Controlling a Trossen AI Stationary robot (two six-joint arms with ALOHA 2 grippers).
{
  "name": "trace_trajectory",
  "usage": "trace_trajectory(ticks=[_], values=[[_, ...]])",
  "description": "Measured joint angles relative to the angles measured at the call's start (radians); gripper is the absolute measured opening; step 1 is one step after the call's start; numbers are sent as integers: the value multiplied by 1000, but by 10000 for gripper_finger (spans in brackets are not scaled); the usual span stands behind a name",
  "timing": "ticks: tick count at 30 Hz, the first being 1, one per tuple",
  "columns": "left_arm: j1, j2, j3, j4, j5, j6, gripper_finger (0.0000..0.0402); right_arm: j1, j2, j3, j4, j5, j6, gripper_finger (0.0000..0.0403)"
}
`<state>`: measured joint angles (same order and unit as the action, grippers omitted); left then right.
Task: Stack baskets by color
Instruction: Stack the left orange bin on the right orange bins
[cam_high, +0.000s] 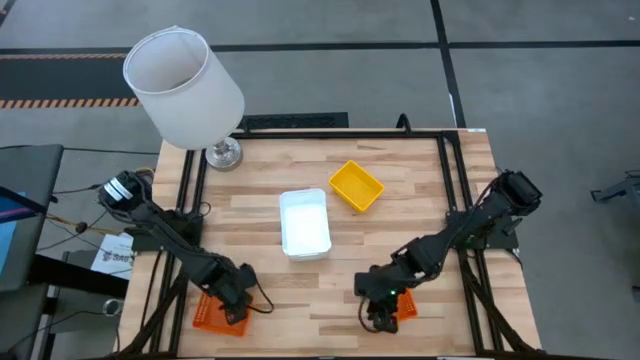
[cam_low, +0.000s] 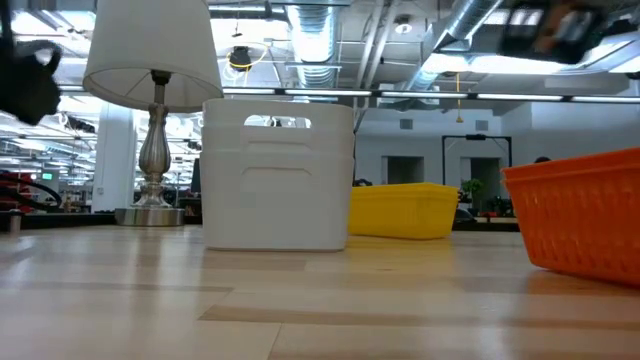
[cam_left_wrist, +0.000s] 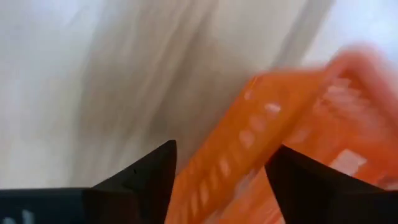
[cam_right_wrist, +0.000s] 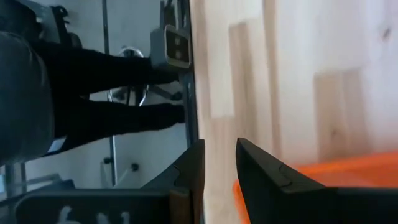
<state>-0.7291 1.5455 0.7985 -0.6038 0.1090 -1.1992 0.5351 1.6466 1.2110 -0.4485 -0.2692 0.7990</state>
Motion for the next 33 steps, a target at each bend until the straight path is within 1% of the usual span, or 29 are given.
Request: trace_trajectory(ticks=[2, 4, 11, 12, 15, 18, 24, 28, 30, 33], values=[[18, 18, 27, 29, -3, -15, 200, 17, 0, 0, -6, -1, 23, 110], [40, 29, 52, 43, -30, -35, 167, 39, 0, 0, -11, -1, 37, 110], [136, 44, 72, 175, -121, -73, 24, 113, 0, 0, -31, 5, 91, 110], [155, 44, 72, 194, -136, -78, 13, 124, -2, 0, -38, 8, 96, 110], [213, 44, 72, 263, -177, -97, 9, 156, -13, 1, -71, 47, 111, 110], [268, 45, 72, 369, -210, -107, 5, 191, -31, 0, -116, 116, 116, 110], [352, 45, 73, 564, -210, -161, 3, 218, -53, 1, -151, 235, 114, 110], [383, 45, 73, 620, -168, -232, 2, 200, -53, 0, -153, 361, 103, 110], [390, 45, 73, 630, -154, -275, 2, 184, -53, 1, -161, 378, 95, 109], [392, 45, 73, 636, -151, -325, 2, 167, -81, -1, -209, 377, 154, 109]])
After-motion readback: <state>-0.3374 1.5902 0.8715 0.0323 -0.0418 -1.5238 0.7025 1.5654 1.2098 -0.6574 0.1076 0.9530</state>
